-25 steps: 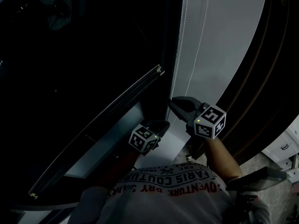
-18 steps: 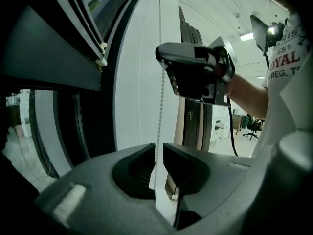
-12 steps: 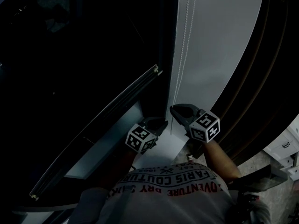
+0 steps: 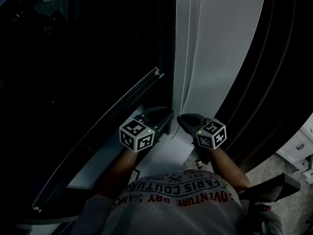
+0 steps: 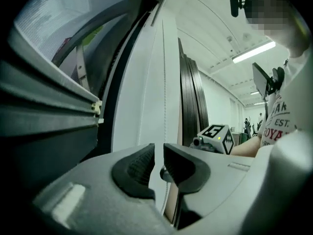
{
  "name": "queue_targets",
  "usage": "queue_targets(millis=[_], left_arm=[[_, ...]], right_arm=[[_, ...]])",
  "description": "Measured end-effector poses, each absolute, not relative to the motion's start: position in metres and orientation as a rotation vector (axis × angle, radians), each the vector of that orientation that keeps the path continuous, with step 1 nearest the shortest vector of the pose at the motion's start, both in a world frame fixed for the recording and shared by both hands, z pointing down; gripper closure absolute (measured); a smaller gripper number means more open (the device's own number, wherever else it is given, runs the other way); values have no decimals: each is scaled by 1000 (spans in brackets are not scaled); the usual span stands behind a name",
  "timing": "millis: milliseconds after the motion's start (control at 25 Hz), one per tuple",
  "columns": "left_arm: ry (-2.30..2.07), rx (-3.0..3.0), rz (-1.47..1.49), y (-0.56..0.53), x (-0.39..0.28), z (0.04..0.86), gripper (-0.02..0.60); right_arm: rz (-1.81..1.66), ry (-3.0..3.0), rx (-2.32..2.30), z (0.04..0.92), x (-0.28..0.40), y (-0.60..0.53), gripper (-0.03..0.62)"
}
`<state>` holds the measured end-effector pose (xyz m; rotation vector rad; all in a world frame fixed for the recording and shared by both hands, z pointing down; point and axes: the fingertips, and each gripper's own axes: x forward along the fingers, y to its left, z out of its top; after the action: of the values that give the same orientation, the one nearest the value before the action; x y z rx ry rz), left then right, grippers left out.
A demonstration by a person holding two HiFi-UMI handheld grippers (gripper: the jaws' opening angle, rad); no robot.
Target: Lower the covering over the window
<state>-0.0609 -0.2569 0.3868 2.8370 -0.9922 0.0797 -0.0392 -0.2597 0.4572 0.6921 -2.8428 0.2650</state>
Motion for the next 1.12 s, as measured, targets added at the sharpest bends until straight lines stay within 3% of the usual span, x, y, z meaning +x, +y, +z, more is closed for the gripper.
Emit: queue_targets(millis=[360,960,1040,1080,1120], left_arm=[[-977,2959,-74,-266,-46,304,505],[-942,2998,-94,-263,-33,269,492],[-959,2991,-99,-263,-34,267,501],[-969,2983,-105,-263,-35,265,562],[-971,2976,-110,-263,-35,265,563]], right_arm=[[258,-2780,622,481,-47,-244,594],[286,-2792,565,500,-61,-227,594],[289,-2796,560,498,-63,-224,594],[294,-2798,564,498,-62,-224,594],[296,-2799,568,498,-61,-225,594]])
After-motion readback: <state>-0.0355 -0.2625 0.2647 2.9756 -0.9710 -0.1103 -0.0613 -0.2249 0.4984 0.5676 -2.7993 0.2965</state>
